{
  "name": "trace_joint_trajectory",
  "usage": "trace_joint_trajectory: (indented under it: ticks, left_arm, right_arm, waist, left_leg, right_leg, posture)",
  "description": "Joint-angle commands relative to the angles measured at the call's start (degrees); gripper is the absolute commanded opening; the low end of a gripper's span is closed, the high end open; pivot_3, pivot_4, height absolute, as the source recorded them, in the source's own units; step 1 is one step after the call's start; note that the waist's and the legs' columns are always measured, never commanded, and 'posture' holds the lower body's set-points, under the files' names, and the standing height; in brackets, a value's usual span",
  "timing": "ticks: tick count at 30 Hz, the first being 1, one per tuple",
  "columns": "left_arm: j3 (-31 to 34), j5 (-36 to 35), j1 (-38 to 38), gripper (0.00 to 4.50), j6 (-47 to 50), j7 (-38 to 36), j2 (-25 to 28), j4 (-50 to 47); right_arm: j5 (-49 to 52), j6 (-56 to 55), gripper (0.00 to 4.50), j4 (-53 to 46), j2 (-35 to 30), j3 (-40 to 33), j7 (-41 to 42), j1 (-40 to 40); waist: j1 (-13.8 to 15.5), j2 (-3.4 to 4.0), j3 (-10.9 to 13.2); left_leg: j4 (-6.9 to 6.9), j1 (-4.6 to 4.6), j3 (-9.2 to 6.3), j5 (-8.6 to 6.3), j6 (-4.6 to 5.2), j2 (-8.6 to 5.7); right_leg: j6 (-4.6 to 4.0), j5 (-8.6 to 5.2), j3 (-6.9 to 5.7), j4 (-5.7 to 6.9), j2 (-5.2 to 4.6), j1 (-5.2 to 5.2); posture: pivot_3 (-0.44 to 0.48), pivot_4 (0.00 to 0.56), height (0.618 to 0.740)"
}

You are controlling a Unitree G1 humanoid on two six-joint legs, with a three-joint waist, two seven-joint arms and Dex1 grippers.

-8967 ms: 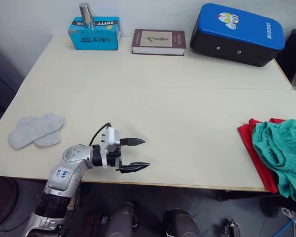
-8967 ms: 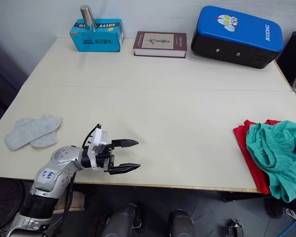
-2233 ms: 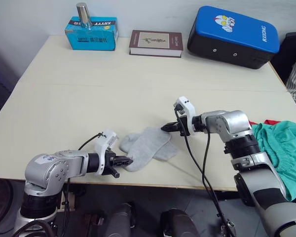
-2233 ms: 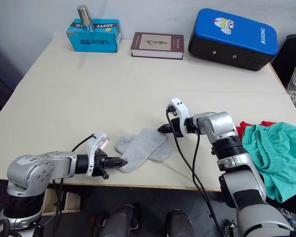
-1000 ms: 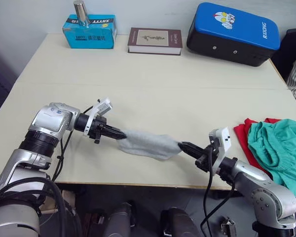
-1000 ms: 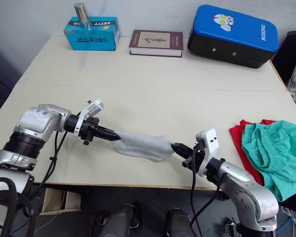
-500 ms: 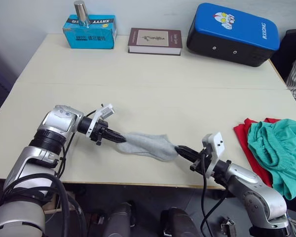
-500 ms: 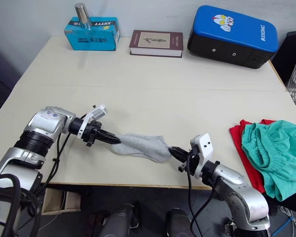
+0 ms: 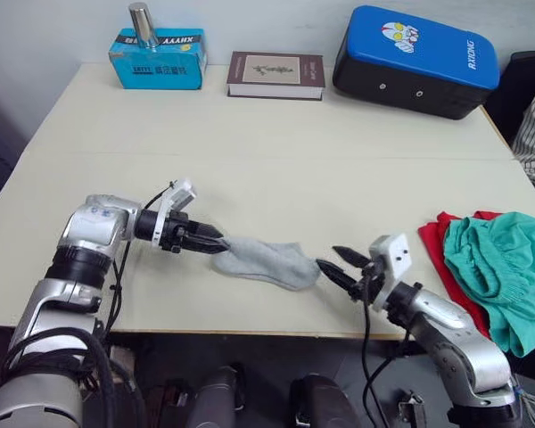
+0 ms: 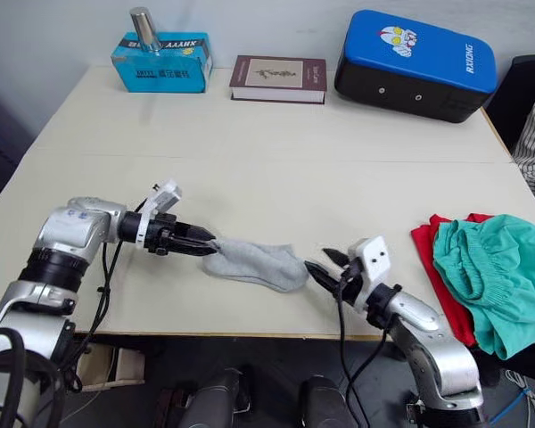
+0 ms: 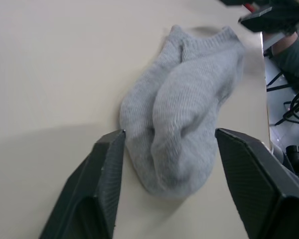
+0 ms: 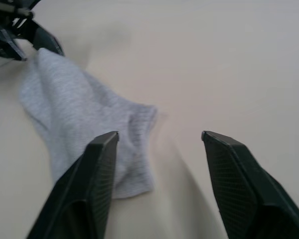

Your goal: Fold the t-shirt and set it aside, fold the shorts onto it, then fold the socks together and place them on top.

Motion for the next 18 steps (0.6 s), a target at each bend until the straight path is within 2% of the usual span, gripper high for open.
trace_joint_trajectory:
  ticks: [1,2,5,8,9,12,15,18]
  left_arm:
    - [7.31,-6.31,1.21,2.96,2.19,1.18,0.87,-9.11]
    - [8.45,-7.66,1.98,3.00,3.19,1.53,0.76,-11.44]
    - [9.03,-8.59,6.37,2.38,0.57,4.79,-1.68,-20.20]
    - [6.46,-5.10,11.12,1.42,-5.75,9.98,-5.61,-24.14]
    - [5.67,-3.63,12.46,1.11,-8.24,11.58,-6.79,-24.33]
    - [3.98,0.15,15.58,0.14,-12.13,17.48,-9.89,-22.46]
    - [2.46,4.34,17.51,0.03,-15.74,23.07,-11.82,-19.39]
    - [1.16,5.95,18.76,0.03,-16.88,24.42,-12.04,-18.39]
  right_arm:
    - [1.64,-3.63,2.73,-4.37,-1.43,0.01,3.85,-0.85]
    - [1.53,-4.08,2.29,-4.65,-1.79,0.55,4.54,-1.21]
    - [-0.03,-3.55,1.35,-5.20,-1.07,5.41,4.76,-3.84]
    - [-5.42,-4.66,0.22,-1.99,0.25,12.45,3.91,-7.04]
    - [-7.08,-5.09,0.00,-0.74,0.53,14.44,3.80,-7.88]
    - [-13.05,-7.52,0.00,5.72,2.56,20.71,3.09,-10.82]
    - [-16.16,-8.85,0.00,10.73,4.49,23.59,2.33,-12.16]
    - [-17.99,-9.30,0.00,13.44,5.55,23.97,1.60,-12.79]
  waist:
    - [0.03,0.00,0.00]
    - [0.01,0.00,0.00]
    - [0.01,0.00,-0.01]
    - [0.00,0.01,-0.02]
    - [-0.02,0.00,-0.02]
    - [0.00,-0.02,-0.02]
    - [0.05,-0.03,-0.03]
    - [0.08,-0.06,-0.05]
  left_leg:
    - [0.03,0.00,-0.04,0.00,0.00,0.00]
    - [0.06,0.00,-0.06,0.00,0.00,0.02]
    - [0.06,0.05,-0.07,0.00,0.00,0.01]
    - [0.05,0.13,-0.07,0.00,0.00,0.01]
    - [0.06,0.11,-0.08,0.00,-0.01,0.01]
    - [0.09,0.07,-0.06,0.00,-0.01,0.00]
    - [0.11,0.07,-0.06,0.00,-0.01,0.00]
    - [0.13,0.08,-0.06,0.00,0.00,-0.01]
  right_leg:
    - [0.00,0.00,-0.02,0.04,0.00,0.02]
    - [0.00,0.00,-0.02,0.04,0.02,0.04]
    - [0.00,0.00,-0.01,0.02,0.01,0.11]
    - [0.00,0.00,0.00,0.06,0.00,0.15]
    - [0.00,0.00,0.00,0.08,0.02,0.14]
    - [0.00,0.00,-0.01,0.10,0.03,0.11]
    - [0.00,0.00,-0.01,0.13,0.02,0.10]
    - [0.01,0.01,-0.01,0.14,0.00,0.12]
  posture:
    - [0.000,0.150,0.740]
    - [0.000,0.150,0.740]
    - [0.000,0.150,0.740]
    - [0.000,0.150,0.740]
    - [0.000,0.150,0.740]
    - [0.000,0.150,0.740]
    - [0.000,0.150,0.740]
    - [0.000,0.150,0.740]
